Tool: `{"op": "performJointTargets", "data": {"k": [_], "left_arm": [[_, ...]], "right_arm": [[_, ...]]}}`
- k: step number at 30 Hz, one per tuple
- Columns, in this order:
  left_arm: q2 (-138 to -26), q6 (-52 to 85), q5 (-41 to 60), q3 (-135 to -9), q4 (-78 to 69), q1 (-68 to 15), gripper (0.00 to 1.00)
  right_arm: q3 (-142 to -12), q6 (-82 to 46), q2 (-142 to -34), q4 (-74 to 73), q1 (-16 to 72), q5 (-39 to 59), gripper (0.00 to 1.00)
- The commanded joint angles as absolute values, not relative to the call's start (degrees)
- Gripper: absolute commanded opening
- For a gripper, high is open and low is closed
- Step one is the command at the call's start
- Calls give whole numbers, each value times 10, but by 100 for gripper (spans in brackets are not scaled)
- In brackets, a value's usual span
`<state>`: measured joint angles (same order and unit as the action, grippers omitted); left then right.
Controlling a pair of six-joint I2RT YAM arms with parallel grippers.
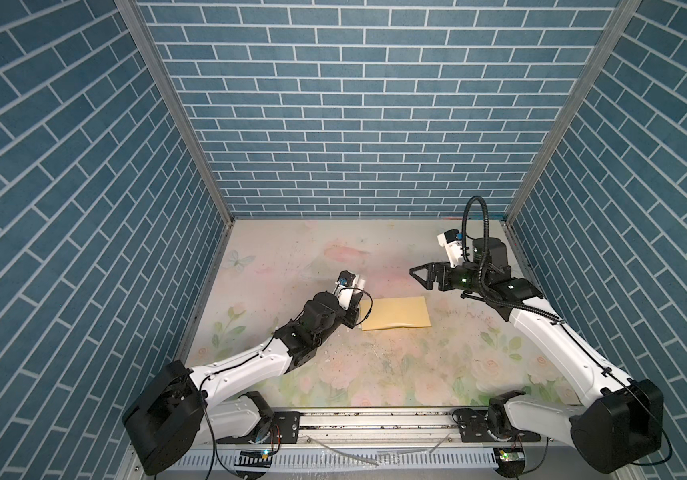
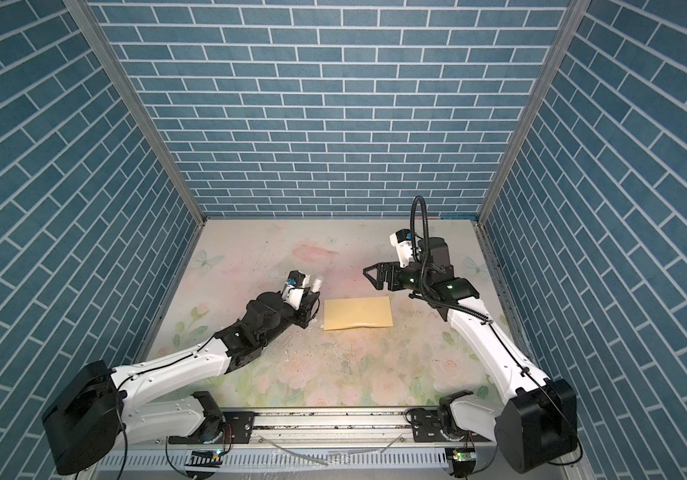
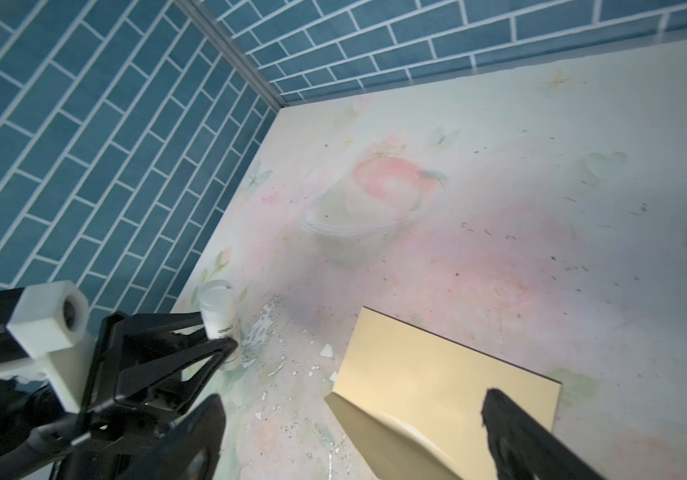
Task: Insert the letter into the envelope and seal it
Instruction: 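Lift the glue stick with the left gripper while the right gripper reaches toward its cap, then grip the glue stick cap with the right gripper and pull it off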
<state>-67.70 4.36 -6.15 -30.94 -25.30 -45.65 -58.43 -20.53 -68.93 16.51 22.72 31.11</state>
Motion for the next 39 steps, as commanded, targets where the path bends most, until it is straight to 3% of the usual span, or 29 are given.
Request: {"op": "performJointTargets", "data": {"k": [1, 8, 14, 28, 33, 39], "left_arm": [[-661, -17, -13, -292, -339, -454, 0], [-655, -51, 31, -262, -386, -455, 0], [-651, -66, 47, -248, -409, -455, 0], [-649, -71, 53, -250, -400, -457, 0], [-648, -71, 53, -251, -398, -458, 0], [-650, -71, 53, -250, -395, -459, 0]], "right_arm": [[-637, -188, -701, 192, 252, 345, 96], [-698, -187, -756, 218, 308, 372, 94], [-739, -184, -801, 229, 352, 375, 85], [-776, -178, -854, 251, 391, 376, 43], [-784, -175, -864, 264, 395, 382, 35], [-786, -177, -865, 264, 396, 382, 14]]}}
